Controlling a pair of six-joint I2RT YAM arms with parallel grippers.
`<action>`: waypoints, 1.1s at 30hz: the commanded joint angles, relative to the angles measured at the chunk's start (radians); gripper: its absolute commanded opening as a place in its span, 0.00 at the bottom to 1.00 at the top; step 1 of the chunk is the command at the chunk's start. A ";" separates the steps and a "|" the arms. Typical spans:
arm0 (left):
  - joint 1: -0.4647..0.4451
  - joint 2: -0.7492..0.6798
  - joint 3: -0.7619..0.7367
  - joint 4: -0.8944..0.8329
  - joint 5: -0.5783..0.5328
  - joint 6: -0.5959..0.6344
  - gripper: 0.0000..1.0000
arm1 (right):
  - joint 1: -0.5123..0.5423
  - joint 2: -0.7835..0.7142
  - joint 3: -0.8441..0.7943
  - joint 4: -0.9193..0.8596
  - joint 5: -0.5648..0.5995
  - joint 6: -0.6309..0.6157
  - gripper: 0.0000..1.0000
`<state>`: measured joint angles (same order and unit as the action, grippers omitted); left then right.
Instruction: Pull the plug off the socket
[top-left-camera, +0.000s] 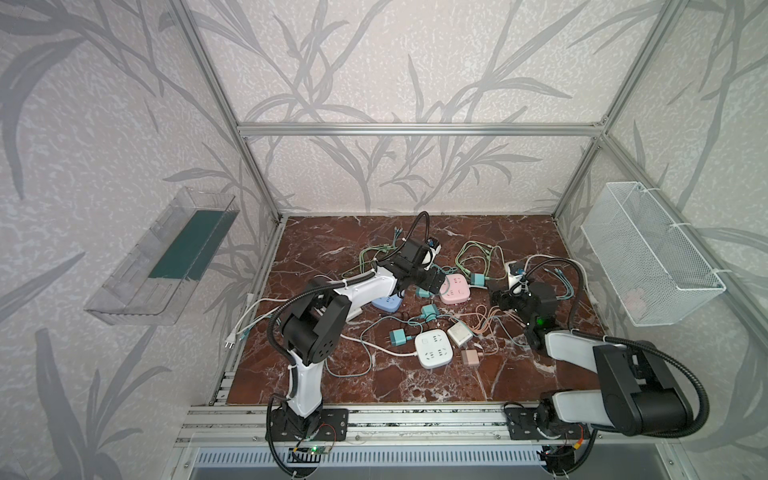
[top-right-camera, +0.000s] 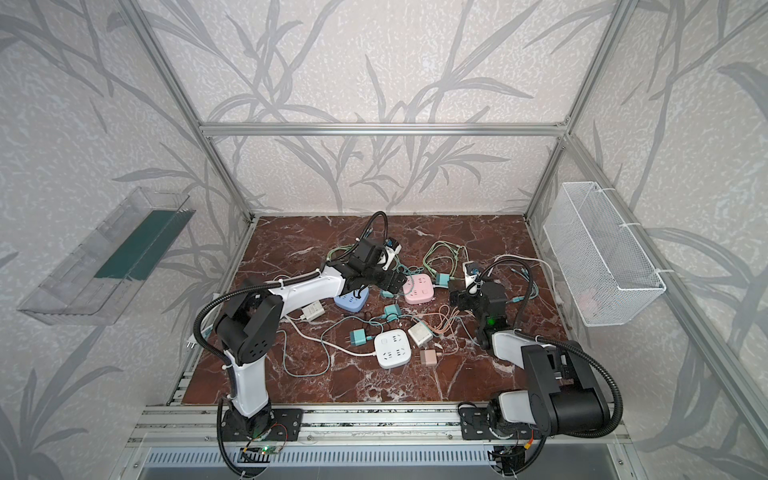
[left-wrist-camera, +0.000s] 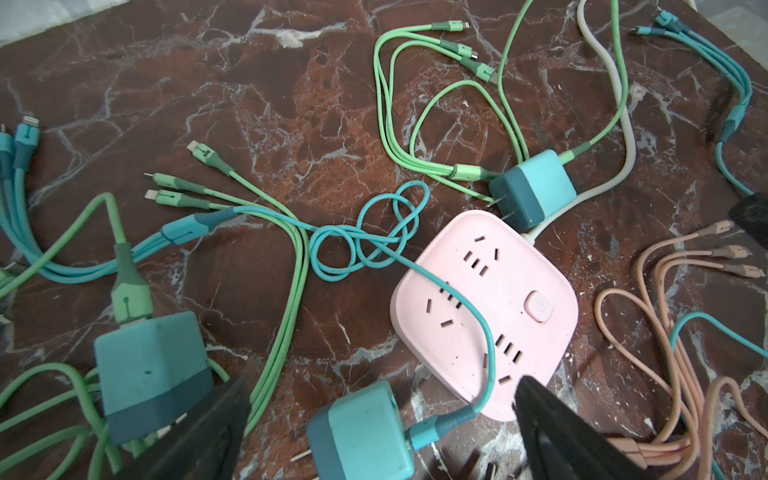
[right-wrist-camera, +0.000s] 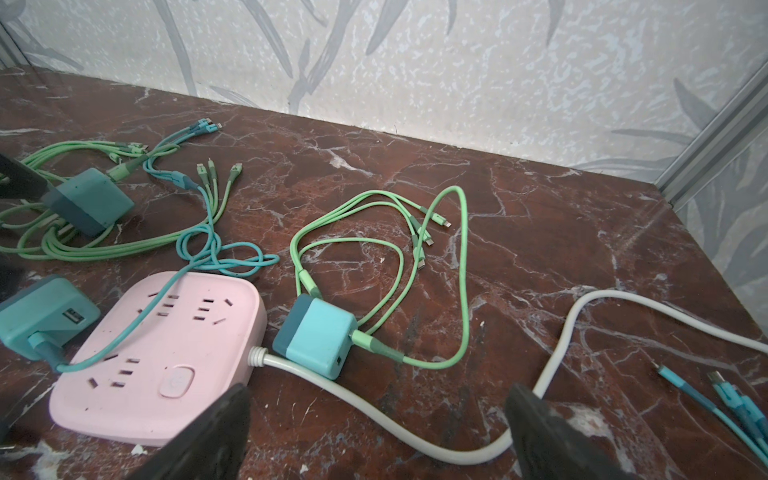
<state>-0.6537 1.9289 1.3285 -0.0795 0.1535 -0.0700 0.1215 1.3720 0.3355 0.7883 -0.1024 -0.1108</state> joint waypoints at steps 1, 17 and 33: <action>-0.003 -0.054 -0.024 0.033 -0.025 0.012 0.99 | 0.007 0.021 -0.008 0.088 0.027 -0.031 0.95; -0.002 -0.173 -0.125 0.100 -0.079 0.024 0.99 | 0.006 0.142 0.031 0.142 0.057 -0.034 0.97; 0.012 -0.361 -0.337 0.195 -0.258 0.029 0.99 | -0.023 0.214 0.040 0.190 0.102 0.024 0.99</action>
<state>-0.6498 1.6119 1.0317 0.0696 -0.0261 -0.0444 0.1032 1.5768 0.3660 0.9211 -0.0296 -0.1055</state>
